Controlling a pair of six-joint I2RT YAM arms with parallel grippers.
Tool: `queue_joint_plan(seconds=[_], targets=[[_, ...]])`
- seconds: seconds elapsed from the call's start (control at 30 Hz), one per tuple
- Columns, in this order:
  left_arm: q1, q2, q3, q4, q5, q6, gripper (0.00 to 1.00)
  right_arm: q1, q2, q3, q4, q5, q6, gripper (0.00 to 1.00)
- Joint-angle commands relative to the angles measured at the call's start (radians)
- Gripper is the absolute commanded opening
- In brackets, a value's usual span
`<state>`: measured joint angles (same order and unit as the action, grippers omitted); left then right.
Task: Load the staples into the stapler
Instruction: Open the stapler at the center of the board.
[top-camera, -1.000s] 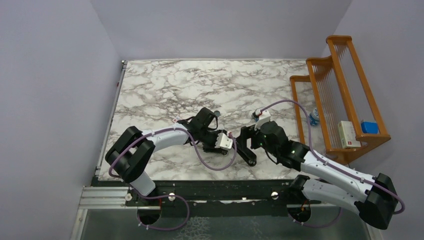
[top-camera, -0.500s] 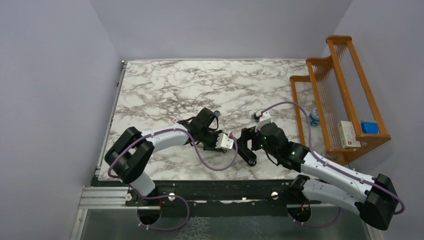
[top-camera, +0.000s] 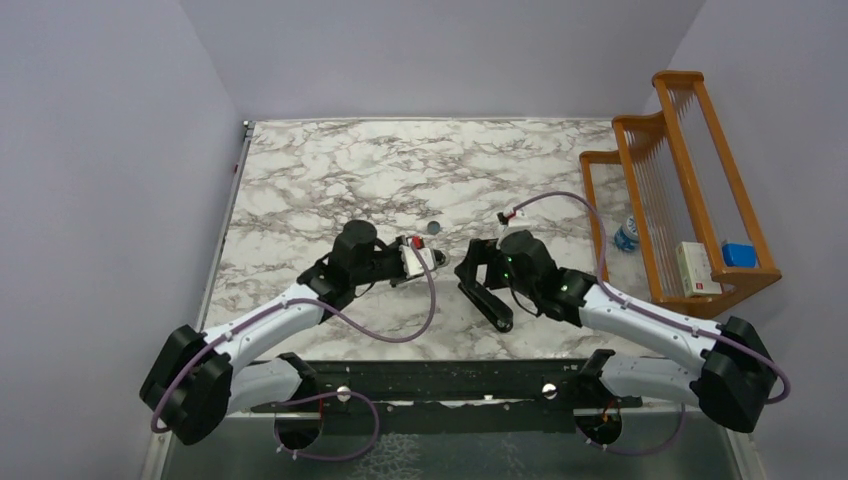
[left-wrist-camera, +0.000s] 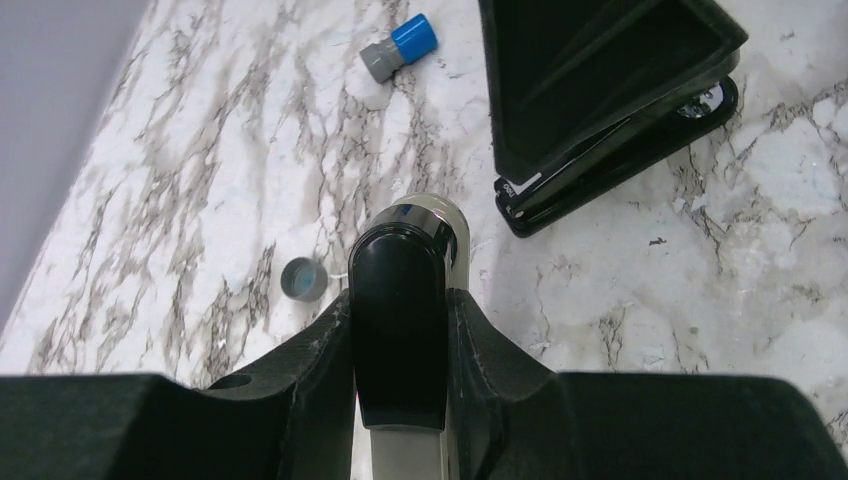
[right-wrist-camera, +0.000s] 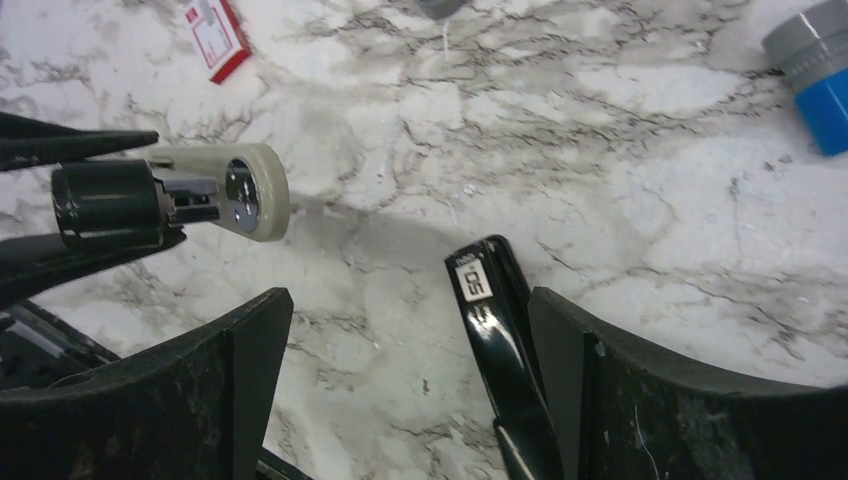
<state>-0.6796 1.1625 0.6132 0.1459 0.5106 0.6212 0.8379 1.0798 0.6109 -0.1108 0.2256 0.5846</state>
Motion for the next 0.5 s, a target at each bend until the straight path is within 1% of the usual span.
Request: queue_joint_plan(seconds=[0.0, 0.13, 0.23, 0.33, 0.4, 0.47], targets=[[0.023, -0.112, -0.085, 0.202, -0.053, -0.123, 0.00, 0.003, 0.074, 0.108, 0.058, -0.054, 0.042, 0.92], [0.035, -0.158, -0.114, 0.202, -0.058, -0.131, 0.00, 0.003, 0.099, 0.131, 0.086, -0.073, 0.036, 0.92], [0.038, -0.168, -0.122, 0.210, -0.063, -0.132, 0.00, 0.003, 0.114, 0.136, 0.126, -0.117, 0.031, 0.91], [0.038, -0.165, -0.121, 0.223, -0.040, -0.132, 0.00, 0.003, 0.150, 0.146, 0.131, -0.134, 0.031, 0.91], [0.038, -0.162, -0.116, 0.224, -0.018, -0.131, 0.00, 0.000, 0.177, 0.148, 0.143, -0.134, 0.030, 0.89], [0.040, -0.163, -0.116, 0.225, 0.013, -0.126, 0.00, -0.004, 0.207, 0.144, 0.174, -0.140, 0.025, 0.85]])
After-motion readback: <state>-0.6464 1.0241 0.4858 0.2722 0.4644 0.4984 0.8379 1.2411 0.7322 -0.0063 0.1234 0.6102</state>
